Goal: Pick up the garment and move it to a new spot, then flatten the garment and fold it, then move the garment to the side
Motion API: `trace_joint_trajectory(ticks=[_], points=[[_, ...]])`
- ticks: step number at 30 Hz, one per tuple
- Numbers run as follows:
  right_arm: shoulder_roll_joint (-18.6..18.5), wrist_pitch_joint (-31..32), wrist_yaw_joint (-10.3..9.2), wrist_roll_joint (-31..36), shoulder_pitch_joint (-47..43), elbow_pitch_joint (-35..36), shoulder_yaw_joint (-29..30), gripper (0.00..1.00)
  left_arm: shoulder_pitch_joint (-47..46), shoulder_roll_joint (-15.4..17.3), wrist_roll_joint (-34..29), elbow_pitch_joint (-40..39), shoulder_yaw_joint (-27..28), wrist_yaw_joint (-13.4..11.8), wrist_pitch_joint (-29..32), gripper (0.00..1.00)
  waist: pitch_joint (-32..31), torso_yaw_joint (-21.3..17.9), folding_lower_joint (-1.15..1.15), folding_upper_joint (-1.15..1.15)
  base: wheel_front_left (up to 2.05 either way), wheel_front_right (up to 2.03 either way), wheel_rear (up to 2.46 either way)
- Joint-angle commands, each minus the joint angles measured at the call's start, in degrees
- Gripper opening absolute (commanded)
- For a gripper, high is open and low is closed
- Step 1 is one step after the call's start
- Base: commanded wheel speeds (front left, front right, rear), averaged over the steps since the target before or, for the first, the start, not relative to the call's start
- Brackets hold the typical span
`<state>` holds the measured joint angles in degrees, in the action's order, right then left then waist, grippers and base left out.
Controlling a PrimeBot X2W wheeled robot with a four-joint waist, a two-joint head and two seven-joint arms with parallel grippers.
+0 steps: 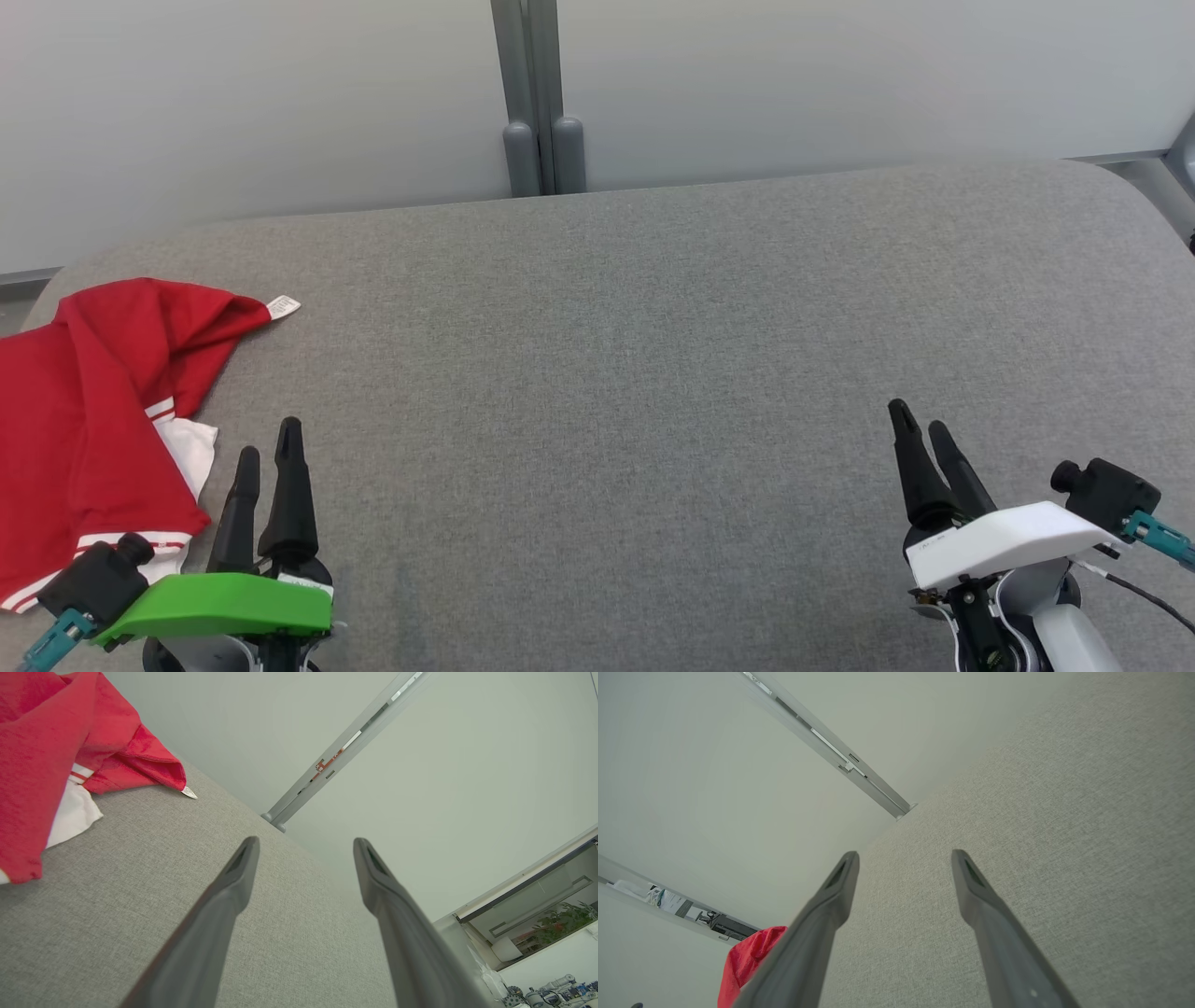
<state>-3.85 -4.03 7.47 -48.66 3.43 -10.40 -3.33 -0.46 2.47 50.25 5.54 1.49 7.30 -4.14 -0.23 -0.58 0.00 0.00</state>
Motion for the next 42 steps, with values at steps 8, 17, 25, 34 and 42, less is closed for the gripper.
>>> trace_joint_trajectory(ticks=[8, 17, 25, 34, 42], points=[[-0.77, -1.94, 0.02, 8.15, 0.11, 1.66, -1.75, 1.0, 0.25, 0.34, -9.3, -2.17, -1.07, 0.03, -1.83, 1.0, 0.2, -0.03, 0.0, 0.0, 0.0, 0.0, 0.0], [-1.07, -3.44, 0.02, 15.08, 0.72, 2.54, -3.5, 1.0, 0.32, 0.39, -16.76, -3.07, -2.55, 0.02, -3.29, 1.0, 0.7, -0.29, 0.0, 0.0, 0.0, 0.0, 0.0], [-1.13, -4.68, 0.02, 20.71, 0.3, 2.88, -4.57, 1.0, 1.08, 0.46, -21.82, -3.04, -3.3, 0.07, -4.56, 1.0, 0.53, -0.55, 0.0, 0.0, 0.0, 0.0, 0.0], [-1.35, -5.95, 0.03, 26.46, -0.27, 3.24, -5.39, 1.0, 1.61, 0.47, -25.76, -2.28, -3.6, 0.11, -5.82, 1.0, 0.24, -0.47, 0.0, 0.0, 0.0, 0.0, 0.0], [-1.2, -7.0, 0.02, 31.19, -0.69, 3.12, -5.51, 1.0, 2.18, 0.5, -29.61, -2.46, -4.14, 0.14, -6.86, 1.0, 0.04, -0.4, 0.0, 0.0, 0.0, 0.0, 0.0]])
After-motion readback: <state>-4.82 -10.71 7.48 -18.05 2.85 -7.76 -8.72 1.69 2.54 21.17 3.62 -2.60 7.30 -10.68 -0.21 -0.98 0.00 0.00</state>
